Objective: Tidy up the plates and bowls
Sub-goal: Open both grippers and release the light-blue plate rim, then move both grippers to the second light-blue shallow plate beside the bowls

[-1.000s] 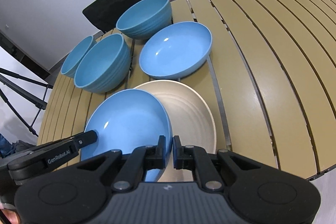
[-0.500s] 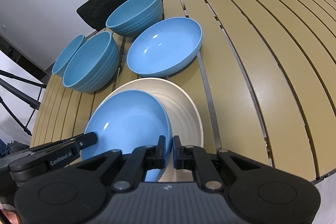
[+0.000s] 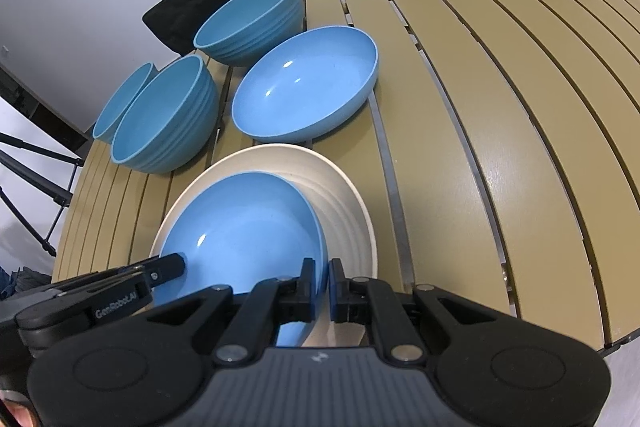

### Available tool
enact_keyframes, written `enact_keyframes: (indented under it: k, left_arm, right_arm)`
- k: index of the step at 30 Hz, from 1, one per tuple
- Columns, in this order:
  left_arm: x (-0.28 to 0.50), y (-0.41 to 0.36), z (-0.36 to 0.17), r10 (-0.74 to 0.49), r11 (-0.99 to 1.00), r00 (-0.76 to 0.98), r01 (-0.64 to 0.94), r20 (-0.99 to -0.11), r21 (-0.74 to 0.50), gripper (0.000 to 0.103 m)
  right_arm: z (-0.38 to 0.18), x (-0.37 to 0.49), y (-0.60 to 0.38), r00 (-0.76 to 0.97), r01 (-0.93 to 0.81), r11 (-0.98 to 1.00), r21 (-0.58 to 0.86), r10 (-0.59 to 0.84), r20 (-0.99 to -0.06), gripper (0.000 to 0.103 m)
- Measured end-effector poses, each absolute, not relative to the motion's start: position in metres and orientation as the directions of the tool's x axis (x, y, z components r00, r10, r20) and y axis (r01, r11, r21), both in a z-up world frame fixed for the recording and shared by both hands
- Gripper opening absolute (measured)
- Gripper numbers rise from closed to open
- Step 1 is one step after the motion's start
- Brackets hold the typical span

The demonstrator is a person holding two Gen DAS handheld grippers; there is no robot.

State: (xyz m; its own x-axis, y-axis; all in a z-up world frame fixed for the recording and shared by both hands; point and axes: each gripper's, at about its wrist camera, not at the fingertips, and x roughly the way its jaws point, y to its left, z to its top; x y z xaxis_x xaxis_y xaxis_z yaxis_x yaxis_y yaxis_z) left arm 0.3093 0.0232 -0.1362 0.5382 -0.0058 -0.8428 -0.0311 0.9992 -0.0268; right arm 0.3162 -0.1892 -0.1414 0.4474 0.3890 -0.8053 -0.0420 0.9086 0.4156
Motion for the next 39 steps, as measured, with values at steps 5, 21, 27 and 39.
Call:
enact_keyframes:
  k: [5,21,27,39]
  left_arm:
    - [0.309,0.022,-0.137,-0.003,0.999,0.532,-0.032,-0.847,-0.024,0.008]
    - [0.297,0.033,-0.112,0.007,0.997,0.576,-0.065,-0.817,-0.037,0.042]
    - [0.283,0.043,-0.091,0.029,0.996,0.626,-0.082,-0.779,-0.028,0.084]
    - [0.274,0.054,-0.064,0.048,0.995,0.657,-0.099,-0.752,-0.023,0.103]
  right_arm:
    - [-0.141,0.316,-0.188,0.444,-0.040,0.909,0.414,0.388,-0.808,0.008]
    - [-0.122,0.307,-0.192,0.488,-0.052,0.912,0.407,0.379,-0.786,0.045]
    - [-0.108,0.299,-0.194,0.516,-0.071,0.920,0.386,0.365,-0.775,0.080]
    - [-0.082,0.292,-0.201,0.559,-0.079,0.947,0.310,0.299,-0.773,0.103]
